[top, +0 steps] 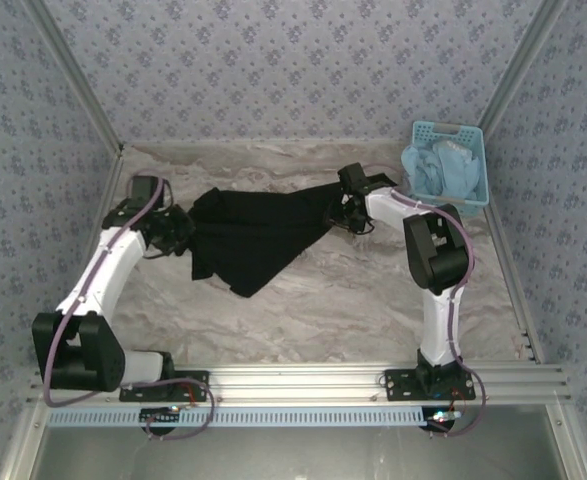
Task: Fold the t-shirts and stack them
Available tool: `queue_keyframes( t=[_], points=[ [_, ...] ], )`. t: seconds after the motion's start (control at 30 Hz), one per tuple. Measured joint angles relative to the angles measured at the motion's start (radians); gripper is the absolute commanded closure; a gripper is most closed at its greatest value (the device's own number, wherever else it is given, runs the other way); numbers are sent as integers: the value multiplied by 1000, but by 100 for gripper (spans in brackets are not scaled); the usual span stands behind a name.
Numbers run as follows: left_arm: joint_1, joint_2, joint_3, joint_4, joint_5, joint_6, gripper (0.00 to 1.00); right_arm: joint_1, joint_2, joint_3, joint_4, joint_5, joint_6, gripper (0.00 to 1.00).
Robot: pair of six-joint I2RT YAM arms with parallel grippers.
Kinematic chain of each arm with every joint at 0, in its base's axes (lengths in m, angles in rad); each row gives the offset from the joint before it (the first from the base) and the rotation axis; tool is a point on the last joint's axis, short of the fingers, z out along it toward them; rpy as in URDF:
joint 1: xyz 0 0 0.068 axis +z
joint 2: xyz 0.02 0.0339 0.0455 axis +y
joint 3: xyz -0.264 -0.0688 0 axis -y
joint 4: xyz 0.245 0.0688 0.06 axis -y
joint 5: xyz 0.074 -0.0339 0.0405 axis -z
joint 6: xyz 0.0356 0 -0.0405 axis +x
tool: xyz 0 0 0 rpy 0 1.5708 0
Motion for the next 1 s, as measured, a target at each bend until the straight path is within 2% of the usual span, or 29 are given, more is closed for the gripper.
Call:
queue_keyframes(
  t=[0.1, 0.13, 0.2, 0.3, 0.37, 0.53, 0.67, 0.77, 0.8, 0.87, 1.0],
  points=[
    [85, 69, 53, -32, -3, 61, 100, 3, 7, 8, -16, 13, 5, 80],
    [101, 106, 77, -32, -7, 82, 95, 5, 7, 8, -23, 13, 8, 84],
    [113, 175, 122, -26, -14, 117, 74, 7, 7, 7, -34, 17, 1, 85],
    [111, 258, 167, 2, -29, 150, 62, 7, 3, 7, -56, 26, -12, 86],
    [91, 267, 175, -2, -63, 160, 46, 7, -8, 6, -73, 33, -27, 82],
    [-47, 179, 99, -36, -113, 139, 46, 11, -77, 0, -98, 48, -65, 60],
    [-118, 74, -79, -36, -66, 92, 44, 66, -130, -2, -102, 45, -89, 55],
    [-174, 108, -151, -37, -38, 57, 43, 150, -148, -23, -91, 32, -94, 51],
    [-196, 133, -156, -35, -27, 48, 45, 167, -152, -33, -89, 24, -93, 51],
    [-254, 192, -156, -17, -3, 22, 57, 198, -156, -58, -89, 6, -87, 51],
    [-337, 298, -156, 32, 39, -19, 100, 197, -159, -82, -89, -12, -74, 53]
  ],
)
